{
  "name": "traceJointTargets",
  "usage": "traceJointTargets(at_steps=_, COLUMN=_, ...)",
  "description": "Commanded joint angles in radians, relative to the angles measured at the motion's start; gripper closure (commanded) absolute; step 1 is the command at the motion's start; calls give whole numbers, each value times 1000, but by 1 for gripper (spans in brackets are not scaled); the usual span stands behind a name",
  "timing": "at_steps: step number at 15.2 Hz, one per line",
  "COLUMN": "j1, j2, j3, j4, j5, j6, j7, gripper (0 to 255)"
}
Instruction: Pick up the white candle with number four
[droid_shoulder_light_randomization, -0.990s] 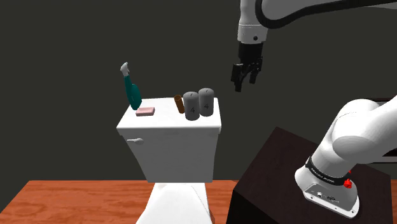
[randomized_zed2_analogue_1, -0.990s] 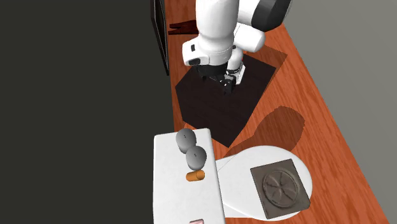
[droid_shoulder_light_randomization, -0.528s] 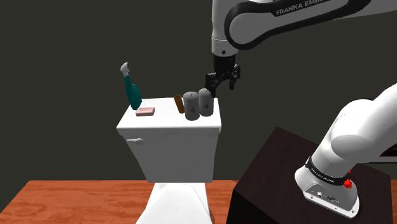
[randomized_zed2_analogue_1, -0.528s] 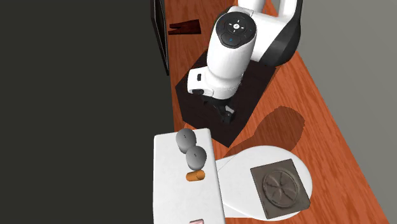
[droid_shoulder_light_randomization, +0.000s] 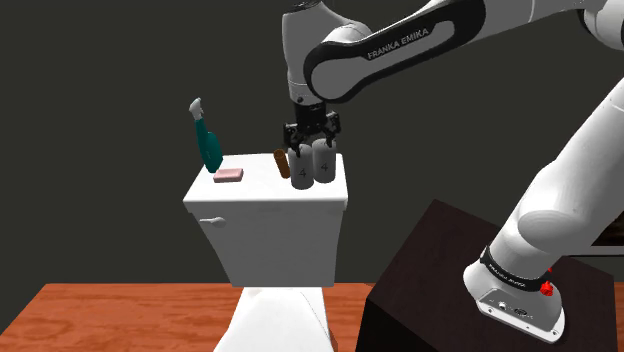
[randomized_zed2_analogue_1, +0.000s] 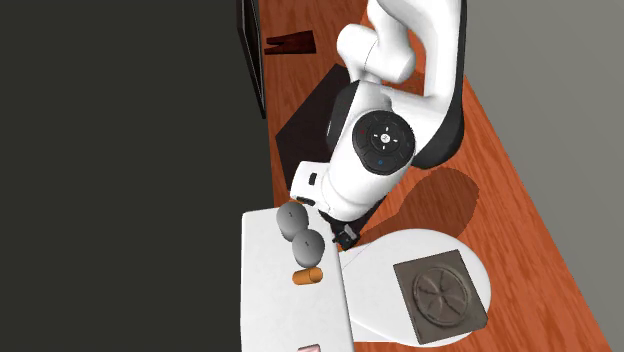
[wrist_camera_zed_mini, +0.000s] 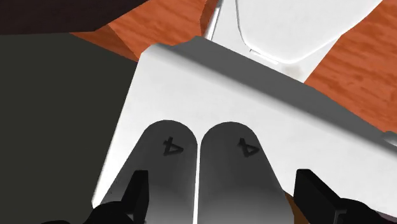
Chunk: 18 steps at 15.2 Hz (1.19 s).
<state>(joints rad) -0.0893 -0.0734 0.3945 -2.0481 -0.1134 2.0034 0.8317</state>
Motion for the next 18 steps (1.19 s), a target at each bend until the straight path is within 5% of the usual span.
traceJointTargets(at_steps=1, j1=-1, j2=87, j3=14, j4=67, j5=-69, j6=12, j7=97, gripper=0)
traceJointTargets(at_steps=12, j1=9, j2=178, j3=12, j4=54, j5=-140, j6=101, j7=186, gripper=0)
traceJointTargets(at_steps=13, j1=5, j2=171, j3=10, j4=48, j5=-136, j6=102, j7=178, gripper=255)
traceJointTargets(at_steps=18, j1=0, j2=146, j3=8, j4=36, j5=-122, j6=94, j7=164, gripper=255)
